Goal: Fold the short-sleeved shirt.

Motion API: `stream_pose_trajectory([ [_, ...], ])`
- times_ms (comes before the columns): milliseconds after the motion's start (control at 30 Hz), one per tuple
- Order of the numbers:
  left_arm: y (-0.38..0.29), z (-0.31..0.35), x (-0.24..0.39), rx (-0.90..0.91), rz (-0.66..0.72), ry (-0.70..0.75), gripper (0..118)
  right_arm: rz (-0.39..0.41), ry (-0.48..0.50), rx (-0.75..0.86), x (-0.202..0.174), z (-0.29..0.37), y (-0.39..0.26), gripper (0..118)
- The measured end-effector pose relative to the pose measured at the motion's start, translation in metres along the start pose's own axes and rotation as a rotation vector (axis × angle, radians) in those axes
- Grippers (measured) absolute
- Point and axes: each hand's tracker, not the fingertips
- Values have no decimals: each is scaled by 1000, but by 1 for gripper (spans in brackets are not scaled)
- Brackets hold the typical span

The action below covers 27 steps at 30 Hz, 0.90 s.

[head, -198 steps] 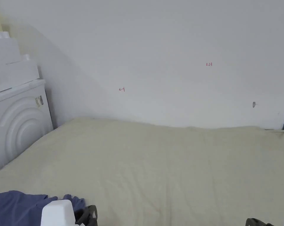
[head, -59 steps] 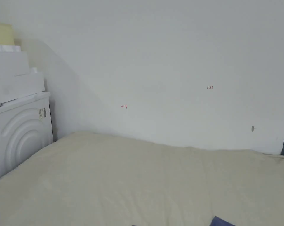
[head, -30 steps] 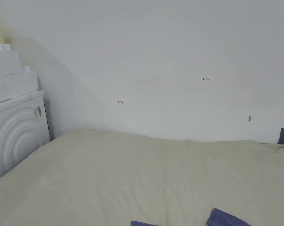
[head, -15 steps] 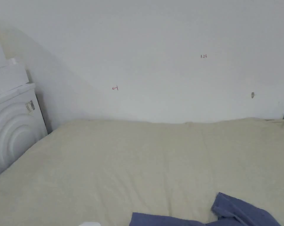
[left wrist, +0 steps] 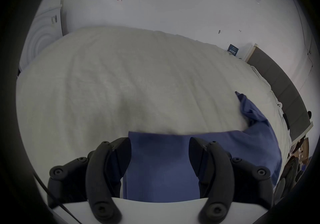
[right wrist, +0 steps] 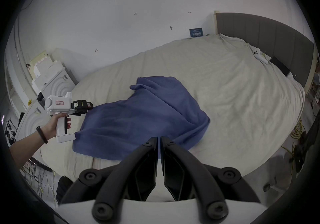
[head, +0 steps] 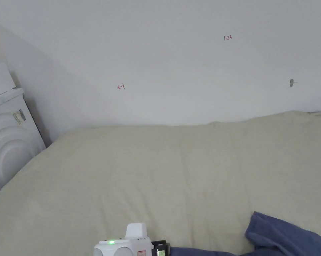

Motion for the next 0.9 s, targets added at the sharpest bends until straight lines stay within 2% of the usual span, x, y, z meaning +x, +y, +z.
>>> stream_pose_trajectory([
  [100, -5, -18, -2, -32, -28, 15, 87, -29, -21, -18, 10, -5, -2, 4],
  [133, -7, -19, 1, -14, -85, 10, 86, -38, -24, -25, 13, -8, -2, 4],
  [167, -8, -20, 5, -20, -132, 8, 81, -48, -26, -31, 15, -11, -2, 4],
  [200, -9, -20, 13, -43, -191, 56, 69, -57, -30, -34, 16, -14, -3, 4],
  [233, -10, -17, 20, -35, -232, 117, 37, -59, -28, -38, 17, -16, -4, 4],
  [267, -12, -14, 26, -27, -256, 113, 13, -60, -24, -40, 18, -19, -4, 5],
  [300, -13, -10, 33, -5, -278, 92, 10, -59, -22, -42, 17, -21, -4, 5],
  [367, -14, -14, 41, -47, -275, 48, 10, -32, -17, -43, 17, -23, -2, 5],
  [400, -15, -17, 43, -48, -273, 120, 9, -12, -20, -43, 16, -24, 2, 6],
  [500, -10, -21, 43, -80, -256, 95, 9, 86, -19, 17, 14, -27, 23, 12],
  [533, -7, -21, 42, -94, -250, 89, 9, 108, -15, 28, 15, -30, 31, 21],
  [567, -3, -19, 40, -114, -234, 80, 9, 141, -9, 28, 18, -39, 46, 38],
  [600, 0, -21, 39, -134, -218, 75, 9, 164, 19, 30, 21, -51, 61, 70],
  [633, 2, -22, 39, -153, -203, 72, 9, 187, 35, 17, 26, -71, 83, 91],
  [667, 4, -24, 38, -168, -180, 71, 9, 199, 41, -13, 31, -92, 102, 99],
  [800, 7, -28, 35, -186, -173, 72, 9, 279, 15, -116, 45, -183, 166, 99],
  [900, 7, -29, 35, -190, -183, 73, 9, 291, -19, -210, 52, -250, 192, 95],
])
